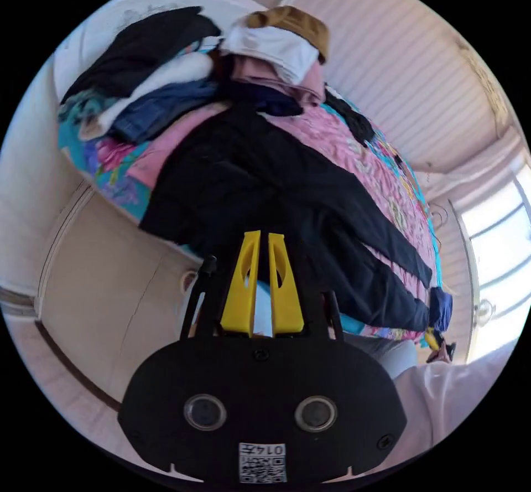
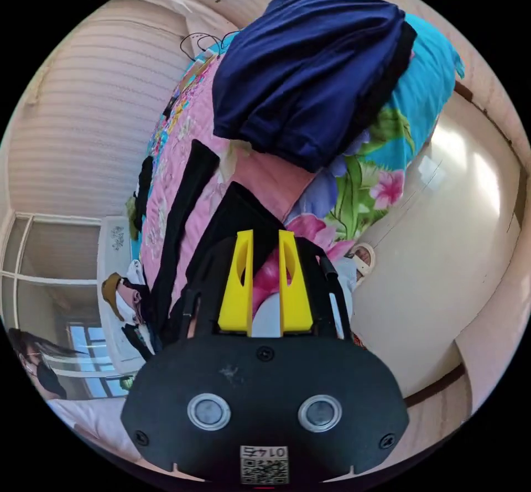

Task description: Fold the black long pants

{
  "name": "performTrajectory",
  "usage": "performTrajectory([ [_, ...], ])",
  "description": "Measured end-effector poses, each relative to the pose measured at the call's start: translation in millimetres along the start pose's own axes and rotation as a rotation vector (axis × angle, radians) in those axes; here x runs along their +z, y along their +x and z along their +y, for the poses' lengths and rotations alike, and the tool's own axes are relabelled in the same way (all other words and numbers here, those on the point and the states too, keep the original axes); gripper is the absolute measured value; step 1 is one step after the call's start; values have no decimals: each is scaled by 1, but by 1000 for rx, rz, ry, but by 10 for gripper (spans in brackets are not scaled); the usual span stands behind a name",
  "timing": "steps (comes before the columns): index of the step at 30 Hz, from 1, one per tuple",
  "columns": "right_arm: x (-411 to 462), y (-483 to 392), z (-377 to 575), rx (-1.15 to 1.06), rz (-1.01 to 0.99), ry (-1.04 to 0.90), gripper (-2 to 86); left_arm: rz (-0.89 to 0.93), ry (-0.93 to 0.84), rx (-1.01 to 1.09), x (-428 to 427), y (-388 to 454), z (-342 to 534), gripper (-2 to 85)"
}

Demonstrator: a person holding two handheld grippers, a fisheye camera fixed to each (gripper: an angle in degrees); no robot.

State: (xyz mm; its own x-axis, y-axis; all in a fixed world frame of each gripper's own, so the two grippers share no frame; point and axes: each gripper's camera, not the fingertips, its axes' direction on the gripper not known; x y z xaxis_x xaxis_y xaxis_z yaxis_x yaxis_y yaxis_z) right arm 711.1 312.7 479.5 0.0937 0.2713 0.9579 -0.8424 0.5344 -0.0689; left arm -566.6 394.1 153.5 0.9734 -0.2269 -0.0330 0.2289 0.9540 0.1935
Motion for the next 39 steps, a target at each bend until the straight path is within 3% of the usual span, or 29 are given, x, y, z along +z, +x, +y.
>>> performTrajectory([
  [3,-6,47,7,156,-68,8,108,-65,0,-149,-8,-71,14,53],
  [9,-9,88,2,252,-168,8,112,120,37,-351,6,-149,21,91],
  [12,-14,94,-6,242,-261,42,89,128,43,-394,17,-168,17,102],
  [19,-36,92,-19,113,-217,36,9,210,63,-471,24,-214,27,38],
  [24,-48,97,-24,70,-214,17,7,175,56,-370,12,-228,29,33],
  [29,-61,102,-21,134,-31,97,33,196,42,-359,10,-247,31,38],
  [34,-40,90,-35,57,-70,25,80,148,21,-391,18,-261,31,68],
  [39,-23,83,-44,70,-82,6,63,153,21,-377,21,-270,28,68],
])
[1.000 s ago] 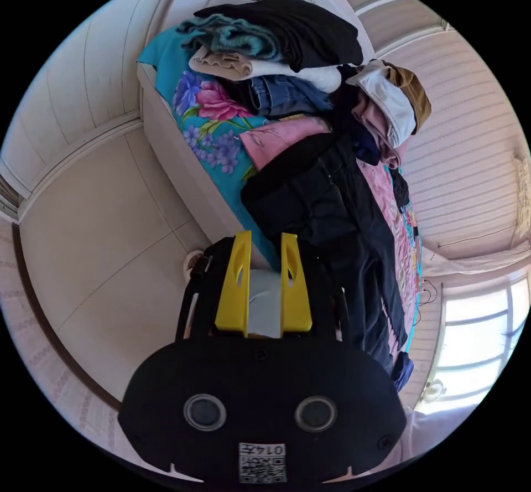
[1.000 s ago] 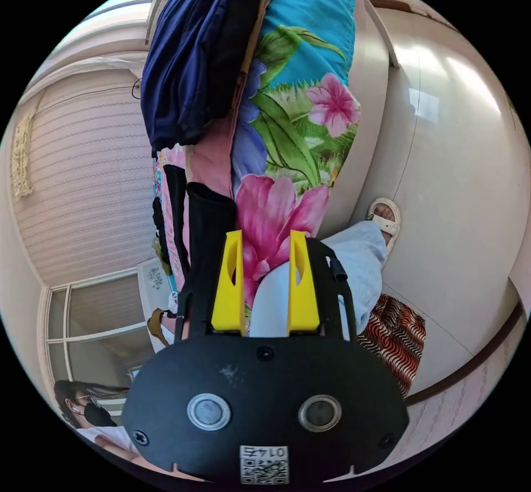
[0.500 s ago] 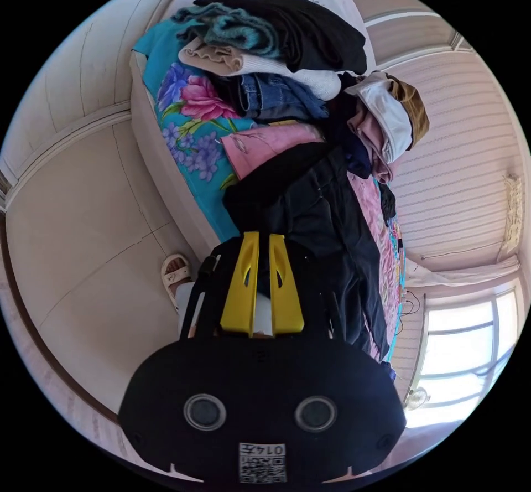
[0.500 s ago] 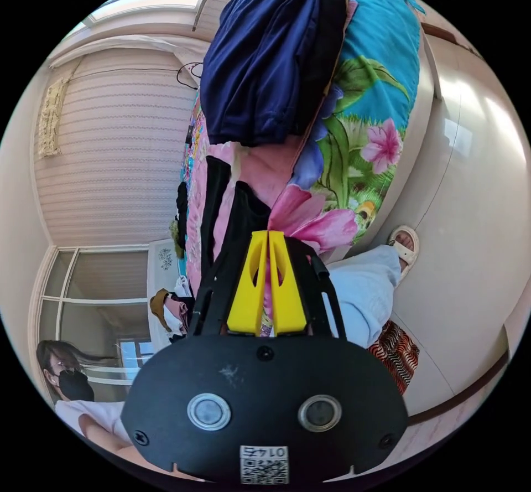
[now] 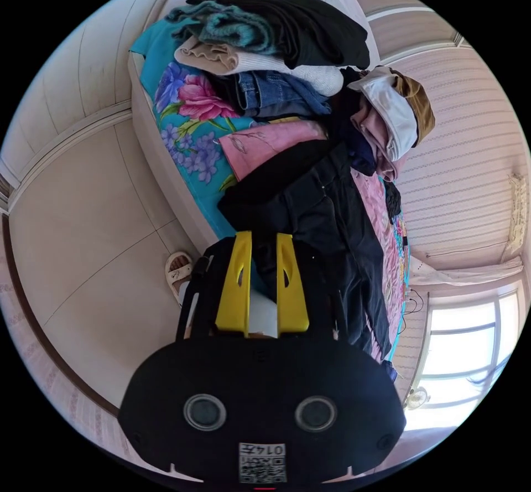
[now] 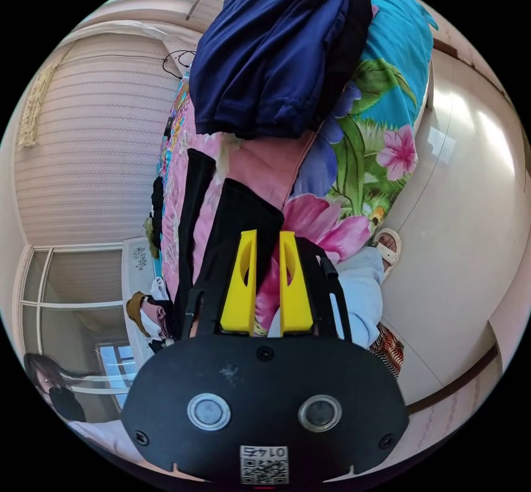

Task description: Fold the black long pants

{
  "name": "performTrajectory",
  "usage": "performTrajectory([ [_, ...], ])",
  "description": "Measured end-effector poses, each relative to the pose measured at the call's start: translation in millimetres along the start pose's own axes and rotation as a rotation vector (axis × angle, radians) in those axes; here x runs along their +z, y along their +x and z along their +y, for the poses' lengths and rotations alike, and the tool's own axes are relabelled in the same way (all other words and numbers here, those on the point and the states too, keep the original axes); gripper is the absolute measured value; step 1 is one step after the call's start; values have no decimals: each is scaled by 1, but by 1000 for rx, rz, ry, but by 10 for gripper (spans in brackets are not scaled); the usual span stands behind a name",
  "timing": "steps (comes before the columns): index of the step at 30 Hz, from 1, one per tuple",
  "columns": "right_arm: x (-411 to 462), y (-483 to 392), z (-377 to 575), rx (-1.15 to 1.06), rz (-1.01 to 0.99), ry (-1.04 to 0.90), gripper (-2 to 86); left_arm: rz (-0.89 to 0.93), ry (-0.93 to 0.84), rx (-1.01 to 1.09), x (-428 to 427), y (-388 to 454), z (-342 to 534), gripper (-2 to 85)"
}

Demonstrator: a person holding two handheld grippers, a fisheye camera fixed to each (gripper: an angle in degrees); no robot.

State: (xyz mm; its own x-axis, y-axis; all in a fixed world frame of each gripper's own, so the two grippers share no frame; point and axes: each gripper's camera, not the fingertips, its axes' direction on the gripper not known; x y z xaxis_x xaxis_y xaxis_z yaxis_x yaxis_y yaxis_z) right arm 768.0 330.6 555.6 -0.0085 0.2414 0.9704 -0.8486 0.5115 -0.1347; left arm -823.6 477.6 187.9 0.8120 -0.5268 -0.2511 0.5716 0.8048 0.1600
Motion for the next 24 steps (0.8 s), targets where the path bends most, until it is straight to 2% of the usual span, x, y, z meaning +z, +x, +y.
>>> performTrajectory([
  [5,-10,-2,2,4,48,52,37,11,-15,-20,3,-9,-7,64],
  [7,-16,-2,7,-14,-24,83,33,11,-14,-13,3,-12,-8,68],
  [13,21,7,9,37,-76,-97,68,32,-16,0,2,-18,-12,85],
  [17,35,10,7,99,-220,-39,53,22,-22,-1,6,-18,-18,84],
  [24,47,-17,-8,20,-143,-133,10,20,-55,-18,10,-18,-32,79],
])
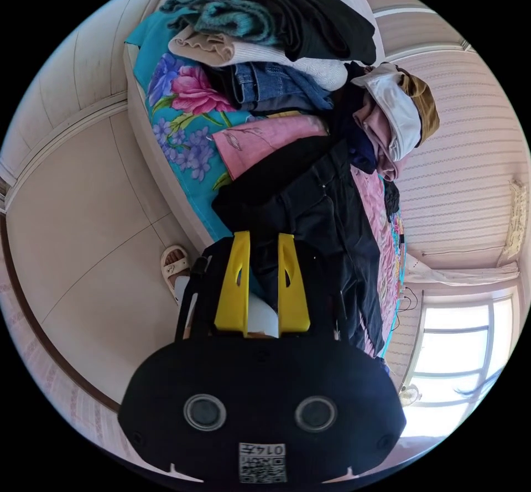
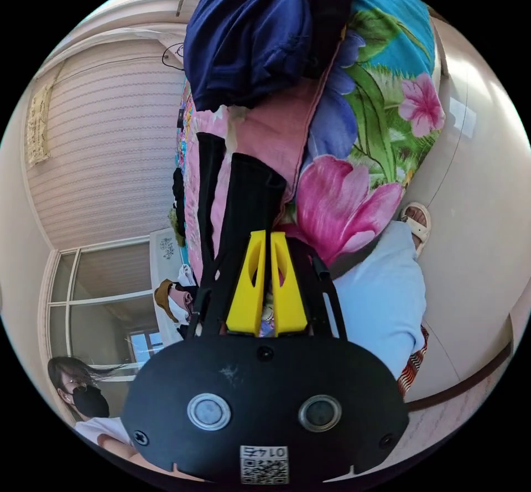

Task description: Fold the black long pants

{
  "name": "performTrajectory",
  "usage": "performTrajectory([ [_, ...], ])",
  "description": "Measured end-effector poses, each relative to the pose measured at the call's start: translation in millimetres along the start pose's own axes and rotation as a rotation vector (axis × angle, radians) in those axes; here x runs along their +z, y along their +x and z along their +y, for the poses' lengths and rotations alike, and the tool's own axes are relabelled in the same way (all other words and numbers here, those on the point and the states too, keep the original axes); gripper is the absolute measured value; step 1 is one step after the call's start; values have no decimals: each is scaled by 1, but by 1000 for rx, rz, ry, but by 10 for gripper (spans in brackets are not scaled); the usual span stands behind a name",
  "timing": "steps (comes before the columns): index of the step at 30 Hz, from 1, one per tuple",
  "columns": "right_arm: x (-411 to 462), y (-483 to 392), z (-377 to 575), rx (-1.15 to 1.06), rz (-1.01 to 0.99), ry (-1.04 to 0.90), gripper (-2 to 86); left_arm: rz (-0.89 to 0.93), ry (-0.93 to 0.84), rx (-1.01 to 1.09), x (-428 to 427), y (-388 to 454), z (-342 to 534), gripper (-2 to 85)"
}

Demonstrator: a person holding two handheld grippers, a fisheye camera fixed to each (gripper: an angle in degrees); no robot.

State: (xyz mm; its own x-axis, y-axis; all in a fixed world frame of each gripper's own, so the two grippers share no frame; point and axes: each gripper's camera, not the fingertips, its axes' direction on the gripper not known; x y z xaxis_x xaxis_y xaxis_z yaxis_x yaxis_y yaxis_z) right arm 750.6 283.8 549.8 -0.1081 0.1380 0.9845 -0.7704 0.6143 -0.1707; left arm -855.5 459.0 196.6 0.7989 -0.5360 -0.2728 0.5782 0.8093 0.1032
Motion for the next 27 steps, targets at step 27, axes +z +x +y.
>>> performTrajectory([
  [27,60,-95,-23,-140,195,-129,5,25,-45,86,0,7,-45,34],
])
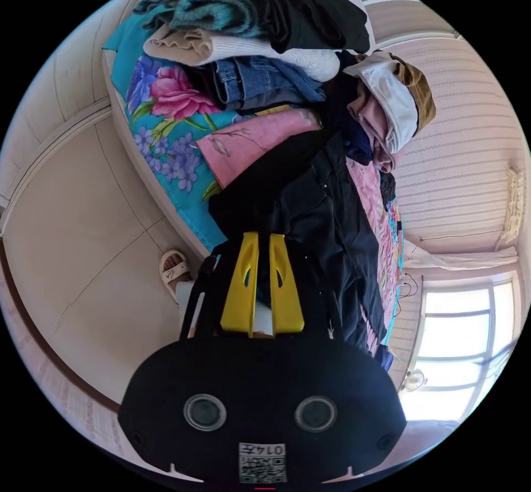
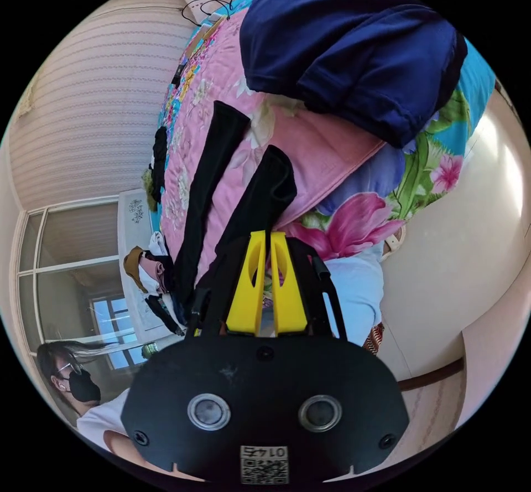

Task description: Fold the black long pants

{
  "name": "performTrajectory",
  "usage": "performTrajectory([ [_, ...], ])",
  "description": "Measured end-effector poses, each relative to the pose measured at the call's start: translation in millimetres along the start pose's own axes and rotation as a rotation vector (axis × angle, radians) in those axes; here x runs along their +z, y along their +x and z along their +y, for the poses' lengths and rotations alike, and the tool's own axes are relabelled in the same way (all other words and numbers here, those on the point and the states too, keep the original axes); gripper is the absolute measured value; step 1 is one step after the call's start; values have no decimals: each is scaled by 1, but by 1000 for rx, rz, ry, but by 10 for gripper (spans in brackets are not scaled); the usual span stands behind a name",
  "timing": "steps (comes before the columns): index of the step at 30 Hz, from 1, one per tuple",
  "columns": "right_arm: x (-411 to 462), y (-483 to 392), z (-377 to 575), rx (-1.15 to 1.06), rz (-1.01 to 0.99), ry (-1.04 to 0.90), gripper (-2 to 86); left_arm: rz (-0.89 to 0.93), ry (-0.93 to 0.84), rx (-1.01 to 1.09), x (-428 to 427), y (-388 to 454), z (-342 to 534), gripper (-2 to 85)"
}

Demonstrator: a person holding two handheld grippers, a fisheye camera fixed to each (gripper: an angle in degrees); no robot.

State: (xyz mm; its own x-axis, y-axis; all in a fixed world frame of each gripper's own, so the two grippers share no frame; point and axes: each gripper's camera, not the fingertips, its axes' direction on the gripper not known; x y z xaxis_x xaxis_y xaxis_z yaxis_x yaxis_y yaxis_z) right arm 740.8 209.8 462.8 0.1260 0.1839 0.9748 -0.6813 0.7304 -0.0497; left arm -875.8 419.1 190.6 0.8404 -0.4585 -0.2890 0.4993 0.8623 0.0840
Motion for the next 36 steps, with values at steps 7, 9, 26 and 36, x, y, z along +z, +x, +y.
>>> performTrajectory([
  [7,-8,-37,-10,-115,-89,88,5,169,19,130,-45,17,-9,19],
  [9,-10,-51,-18,-140,-154,126,5,205,35,155,-55,27,-17,17],
  [26,69,-104,-113,31,-219,247,44,326,238,-8,-6,105,-115,44],
  [36,139,-47,-54,58,-232,205,86,24,142,-27,8,88,-37,98],
])
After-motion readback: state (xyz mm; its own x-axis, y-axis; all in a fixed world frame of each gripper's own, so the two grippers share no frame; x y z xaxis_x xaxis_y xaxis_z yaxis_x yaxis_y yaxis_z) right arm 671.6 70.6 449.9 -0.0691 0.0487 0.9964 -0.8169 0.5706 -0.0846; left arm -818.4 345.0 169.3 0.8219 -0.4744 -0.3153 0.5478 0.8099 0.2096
